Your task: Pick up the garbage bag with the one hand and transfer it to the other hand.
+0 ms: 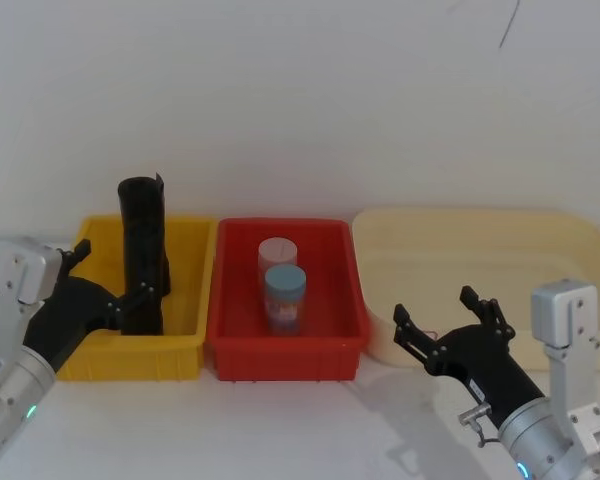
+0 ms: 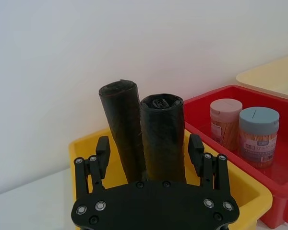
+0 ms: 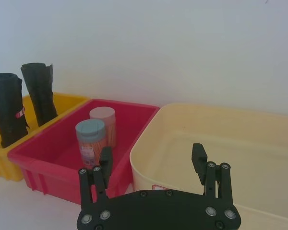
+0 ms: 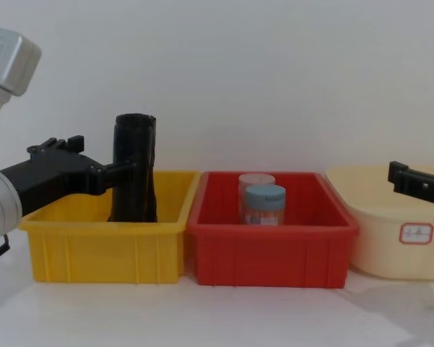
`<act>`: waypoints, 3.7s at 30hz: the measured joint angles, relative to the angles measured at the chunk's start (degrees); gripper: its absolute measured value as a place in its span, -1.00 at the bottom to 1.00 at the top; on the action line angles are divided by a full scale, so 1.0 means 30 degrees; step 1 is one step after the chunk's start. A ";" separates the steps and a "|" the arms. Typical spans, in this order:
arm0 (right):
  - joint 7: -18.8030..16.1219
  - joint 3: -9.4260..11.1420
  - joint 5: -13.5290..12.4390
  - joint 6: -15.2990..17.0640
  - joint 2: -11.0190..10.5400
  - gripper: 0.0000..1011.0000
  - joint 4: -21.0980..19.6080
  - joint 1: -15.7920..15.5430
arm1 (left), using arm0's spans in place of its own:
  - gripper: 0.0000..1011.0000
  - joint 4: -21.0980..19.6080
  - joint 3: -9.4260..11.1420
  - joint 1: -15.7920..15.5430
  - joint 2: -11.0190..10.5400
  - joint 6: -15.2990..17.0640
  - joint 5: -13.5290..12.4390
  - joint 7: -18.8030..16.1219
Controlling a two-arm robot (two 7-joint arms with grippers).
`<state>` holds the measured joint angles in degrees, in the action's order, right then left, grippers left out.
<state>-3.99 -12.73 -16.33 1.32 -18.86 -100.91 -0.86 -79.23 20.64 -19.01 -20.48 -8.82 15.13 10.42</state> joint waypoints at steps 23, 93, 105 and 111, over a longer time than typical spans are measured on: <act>0.0000 0.0001 -0.0001 -0.0001 -0.0001 0.98 0.0000 0.0000 | 0.98 0.2467 -0.0127 -0.1531 0.0688 -0.0620 0.0777 0.2201; 0.0000 0.0001 0.0000 0.0000 0.0000 0.98 -0.0001 0.0000 | -0.25 0.5157 0.0704 -0.5982 0.1893 -0.0482 0.3239 1.0343; 0.0000 0.0001 0.0000 0.0000 0.0000 0.98 -0.0001 0.0000 | -0.25 0.6980 0.1196 -0.7548 0.2568 -0.1034 0.4670 1.3497; 0.0000 0.0001 0.0000 0.0000 0.0000 0.98 0.0000 0.0000 | -0.25 0.7594 0.1360 -0.8032 0.2806 -0.1295 0.5020 1.4332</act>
<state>-3.99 -12.73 -16.33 1.32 -18.86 -100.91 -0.85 -56.45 24.72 -43.10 -12.06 -12.70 30.19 53.42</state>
